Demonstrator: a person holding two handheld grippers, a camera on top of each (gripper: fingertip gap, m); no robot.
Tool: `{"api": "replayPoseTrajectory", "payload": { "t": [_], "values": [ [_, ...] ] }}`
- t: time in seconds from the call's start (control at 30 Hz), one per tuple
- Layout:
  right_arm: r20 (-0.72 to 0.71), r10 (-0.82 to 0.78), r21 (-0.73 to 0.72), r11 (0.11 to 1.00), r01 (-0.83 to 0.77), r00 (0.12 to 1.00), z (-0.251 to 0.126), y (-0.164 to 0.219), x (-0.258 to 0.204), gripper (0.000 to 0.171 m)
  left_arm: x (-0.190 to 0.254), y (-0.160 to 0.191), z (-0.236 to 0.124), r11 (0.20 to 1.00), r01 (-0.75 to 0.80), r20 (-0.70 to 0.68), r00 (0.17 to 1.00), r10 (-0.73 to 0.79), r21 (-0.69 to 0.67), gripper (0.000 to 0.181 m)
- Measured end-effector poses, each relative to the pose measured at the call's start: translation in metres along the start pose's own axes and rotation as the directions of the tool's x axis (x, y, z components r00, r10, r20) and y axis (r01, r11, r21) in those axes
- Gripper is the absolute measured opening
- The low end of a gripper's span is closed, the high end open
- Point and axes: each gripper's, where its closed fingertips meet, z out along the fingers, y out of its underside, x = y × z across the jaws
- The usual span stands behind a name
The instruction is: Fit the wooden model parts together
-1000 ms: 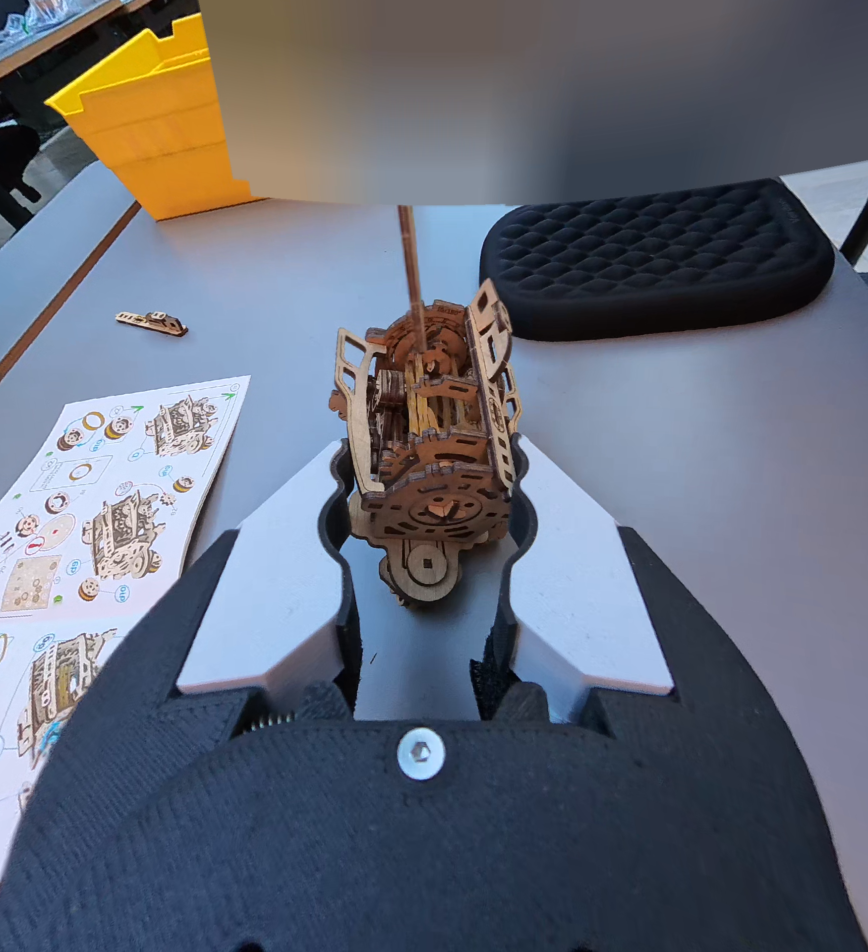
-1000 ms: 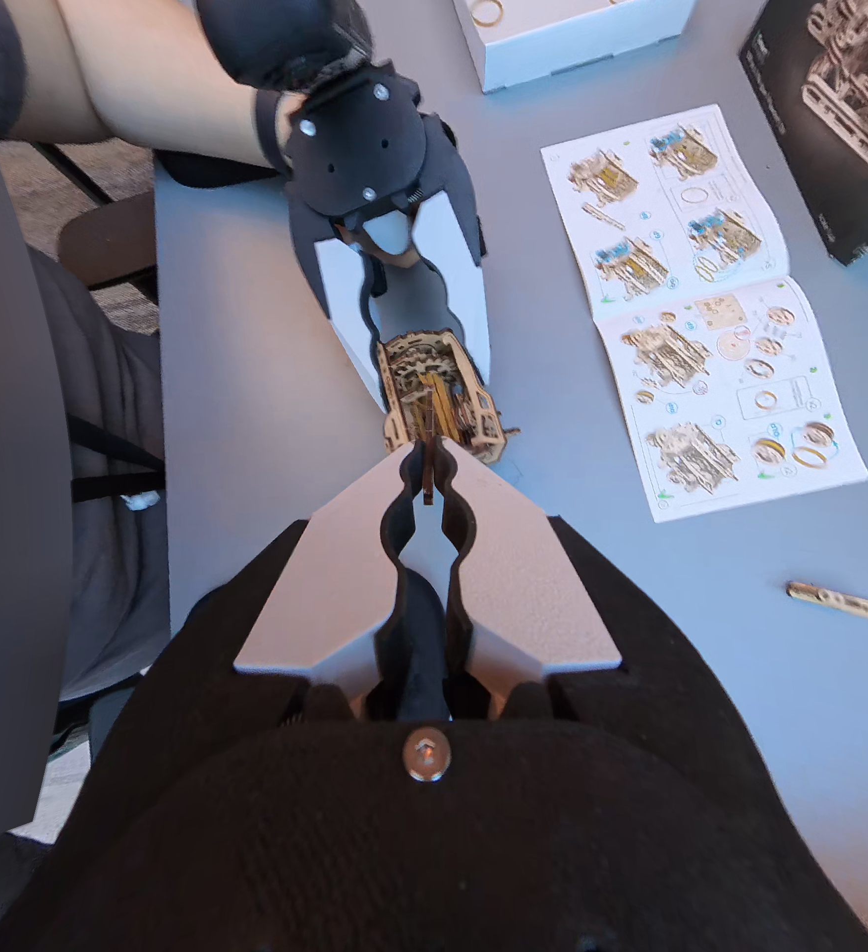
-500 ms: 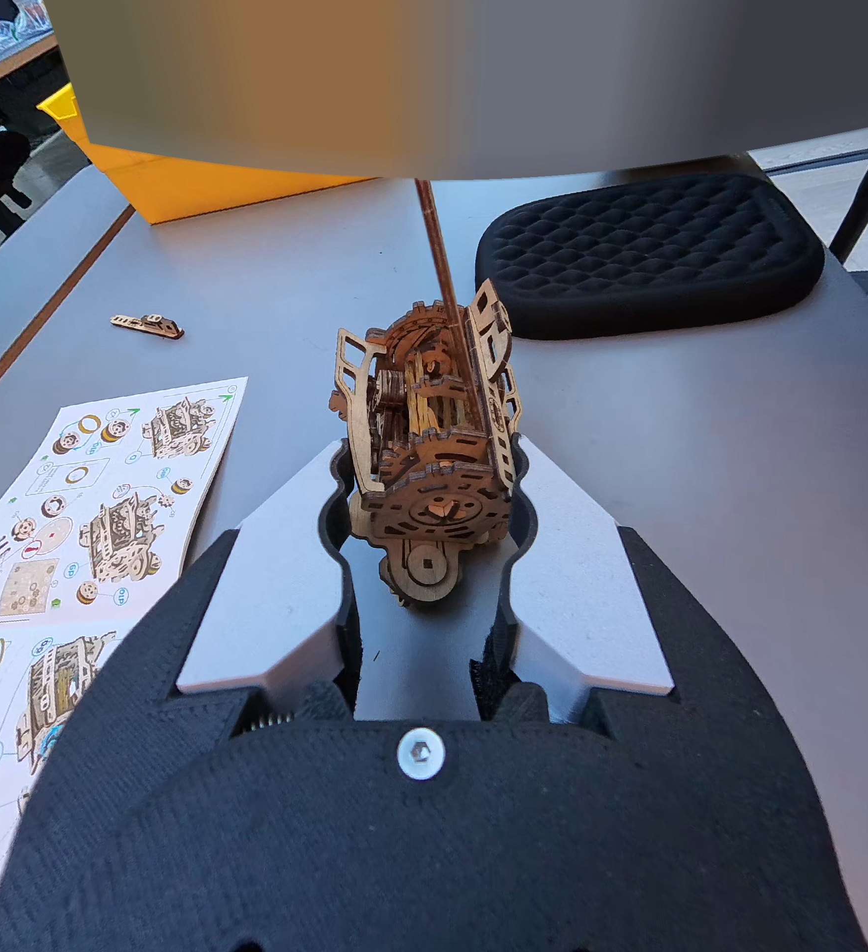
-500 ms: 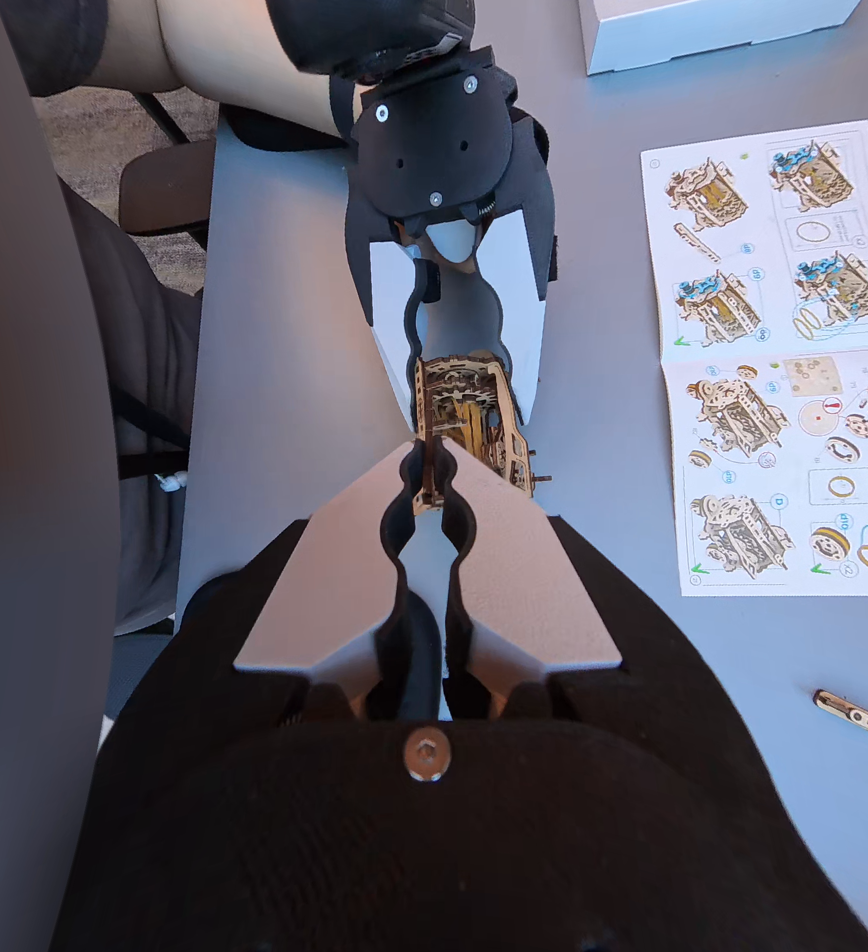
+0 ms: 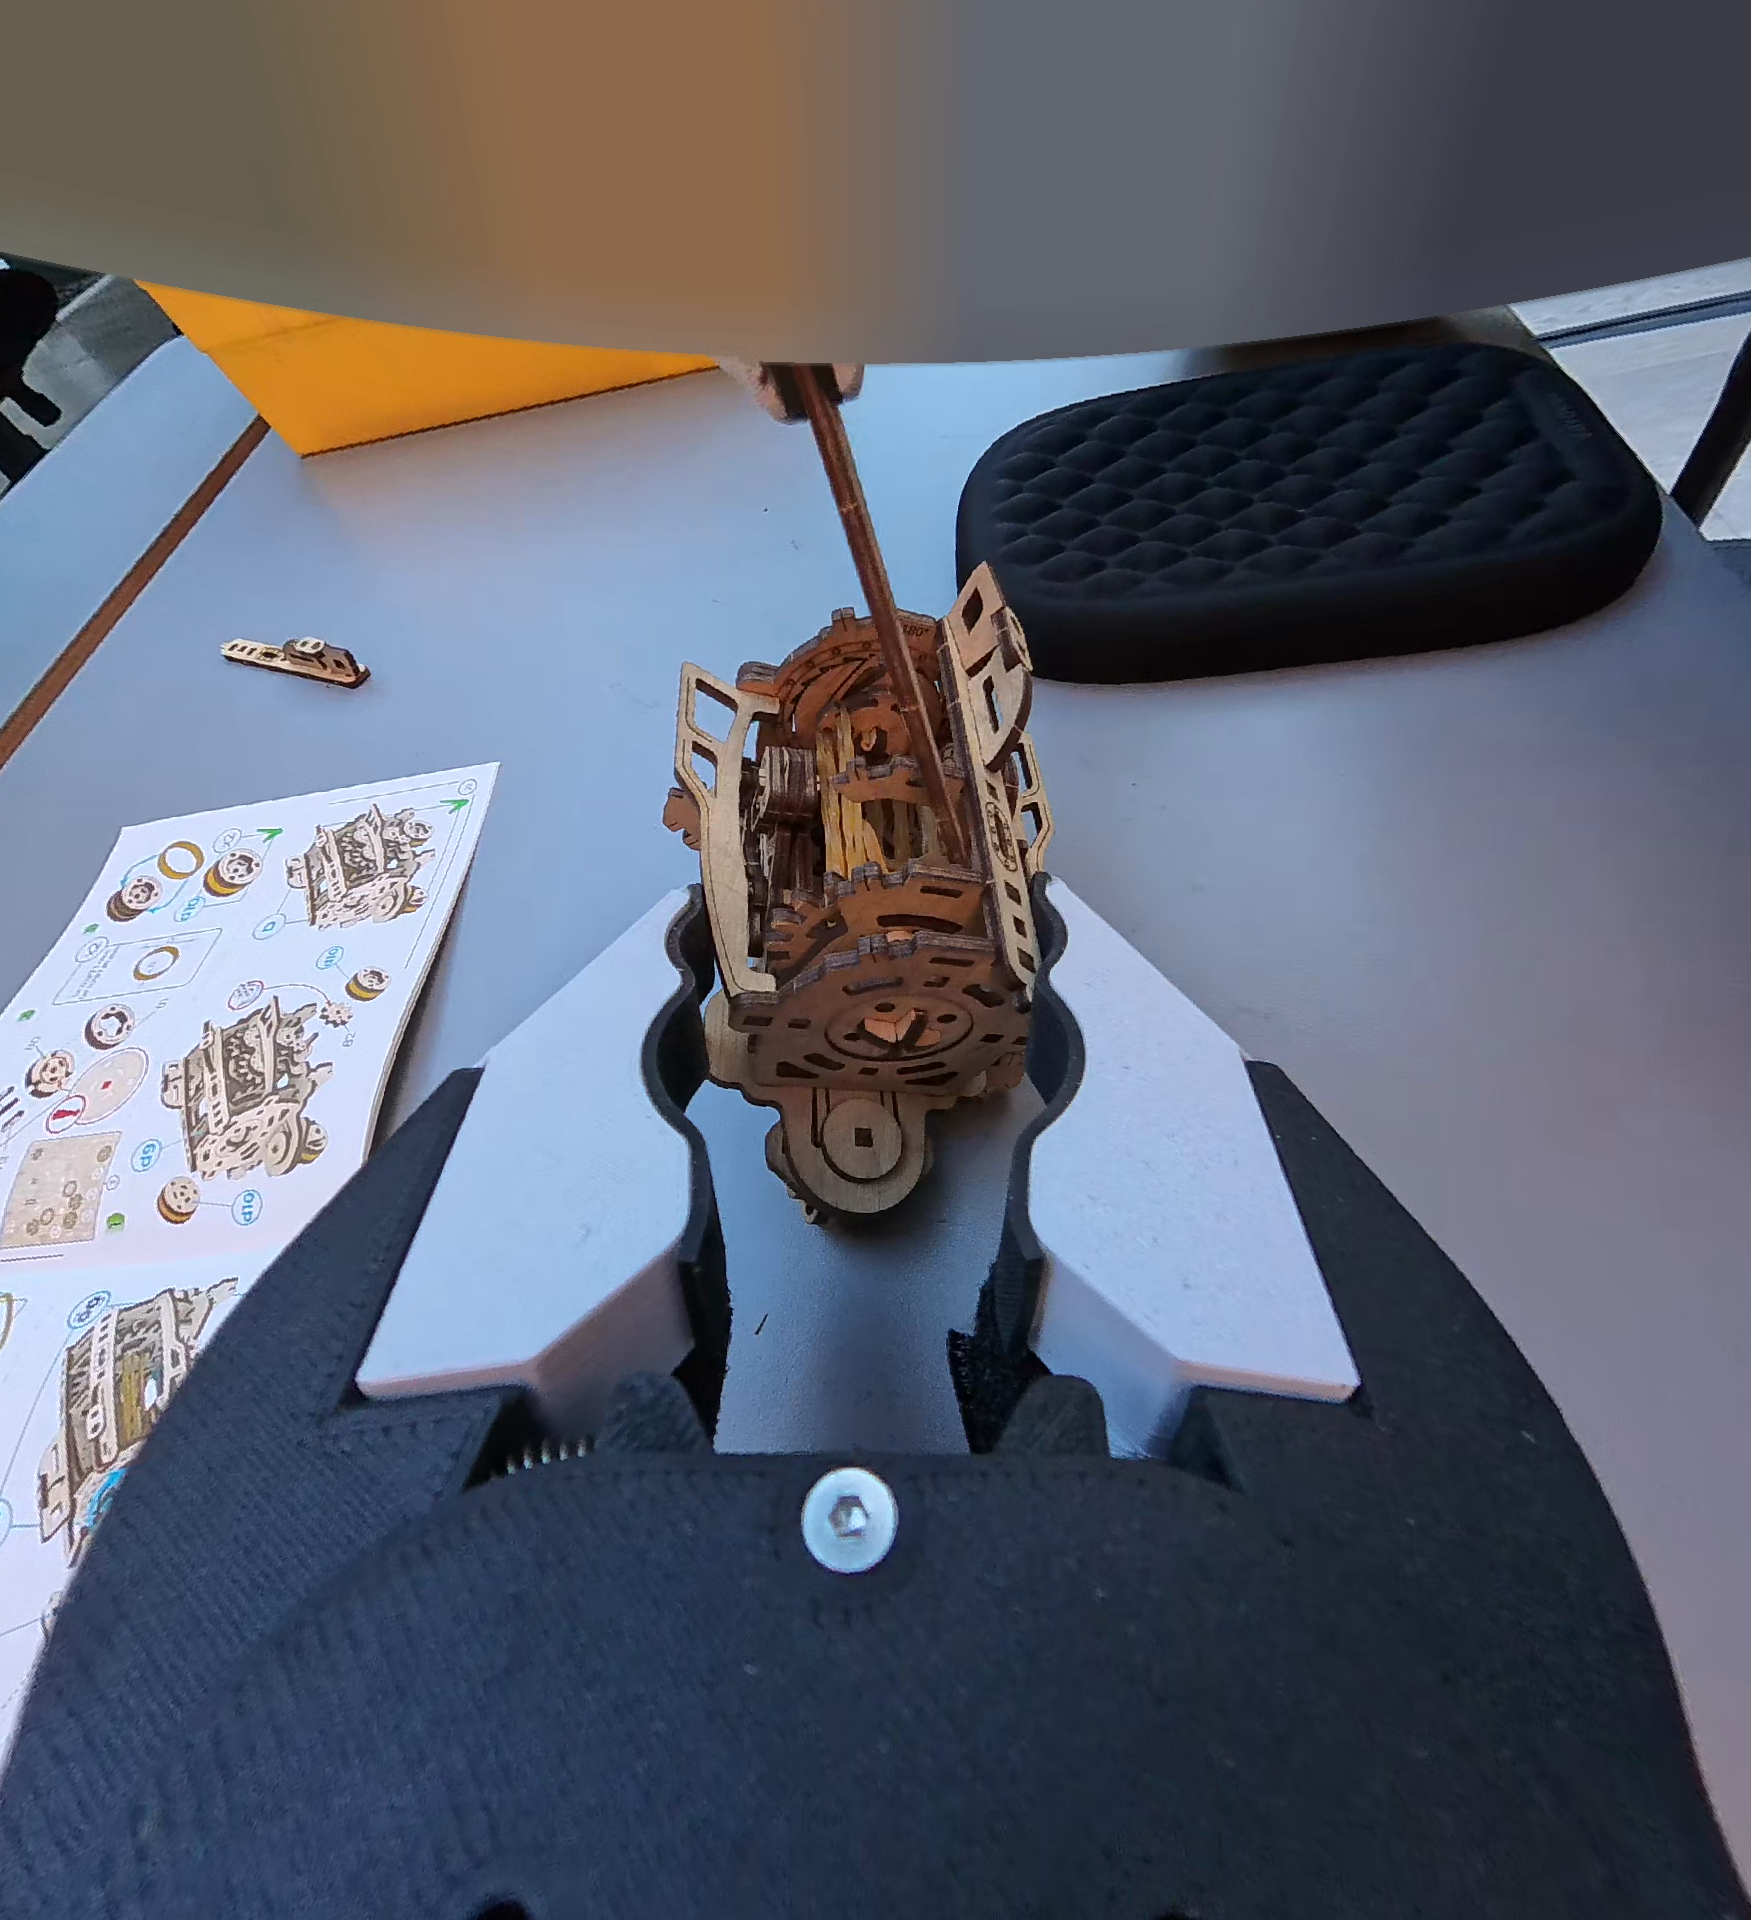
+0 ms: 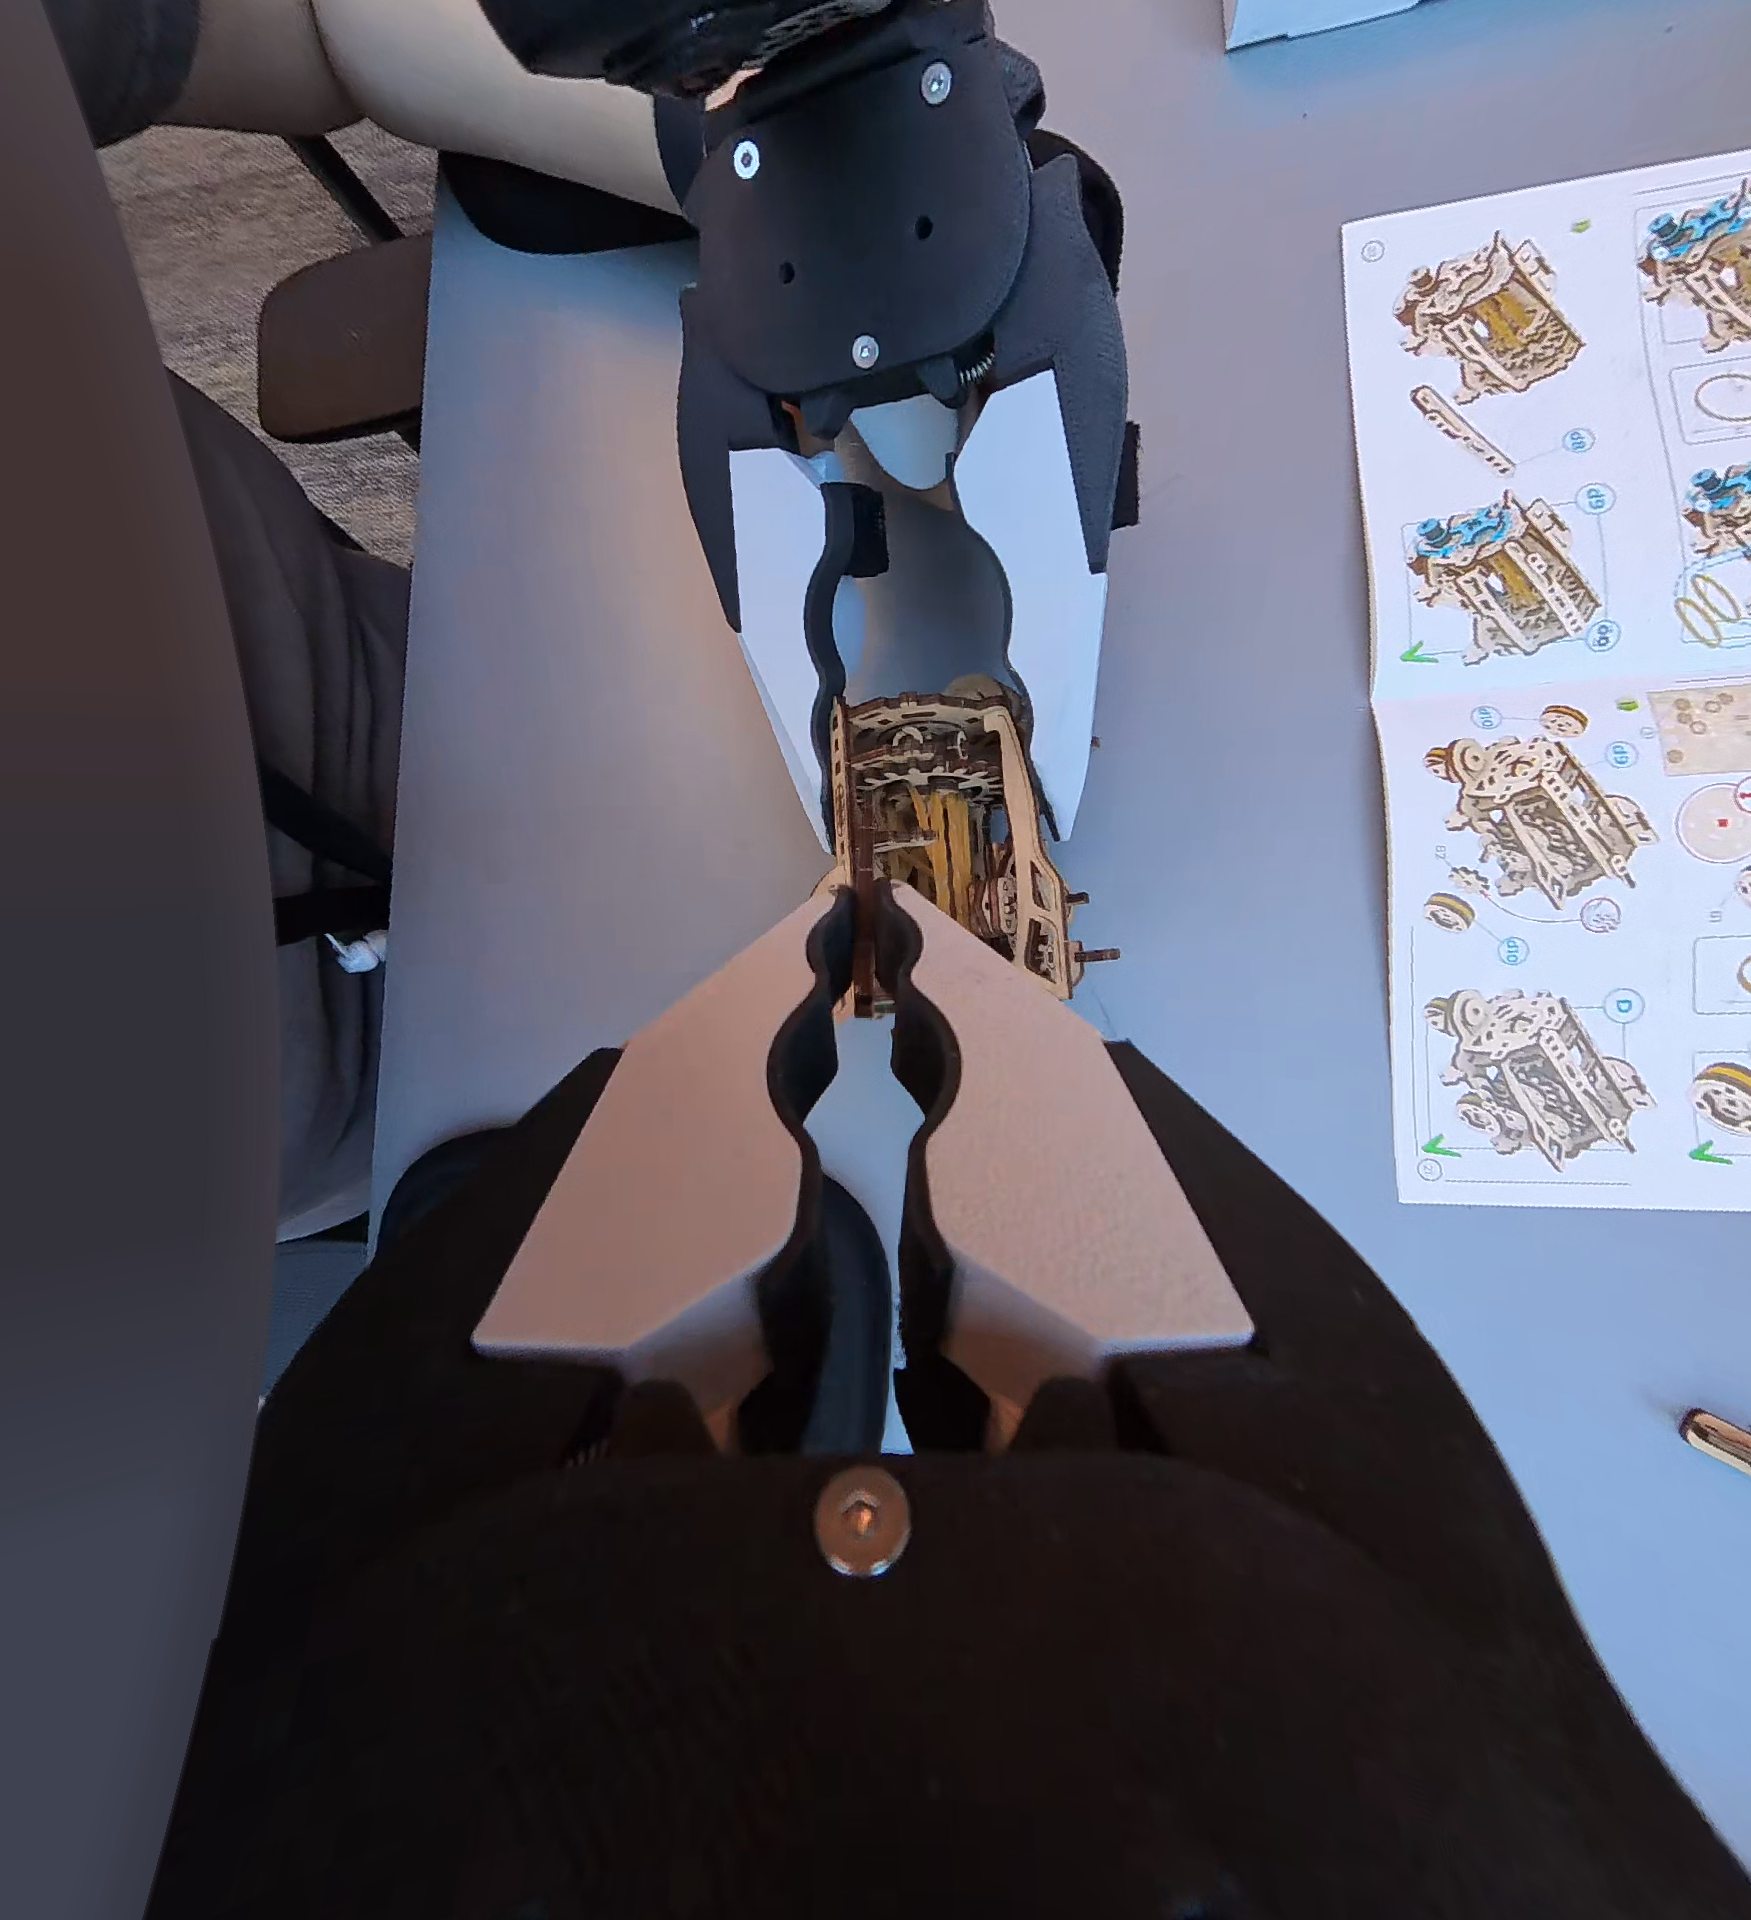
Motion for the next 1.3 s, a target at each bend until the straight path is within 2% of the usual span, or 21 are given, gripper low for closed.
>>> {"api": "replayPoseTrajectory", "payload": {
  "t": [0.63, 1.3],
  "values": [
    [-0.046, 0.089, -0.006, 0.996, -0.089, 0.995, 0.001, 0.001, 0.003, 0.001, 0.000, 0.000, 0.000, 1.000, -0.002, 0.009, 1.000, 0.003, -0.004, 0.059],
    [-0.097, 0.044, -0.027, 0.999, -0.047, 0.994, 0.000, -0.002, -0.007, 0.001, 0.001, 0.000, 0.001, 1.000, -0.005, 0.019, 1.000, 0.005, -0.010, 0.059]
  ]
}}
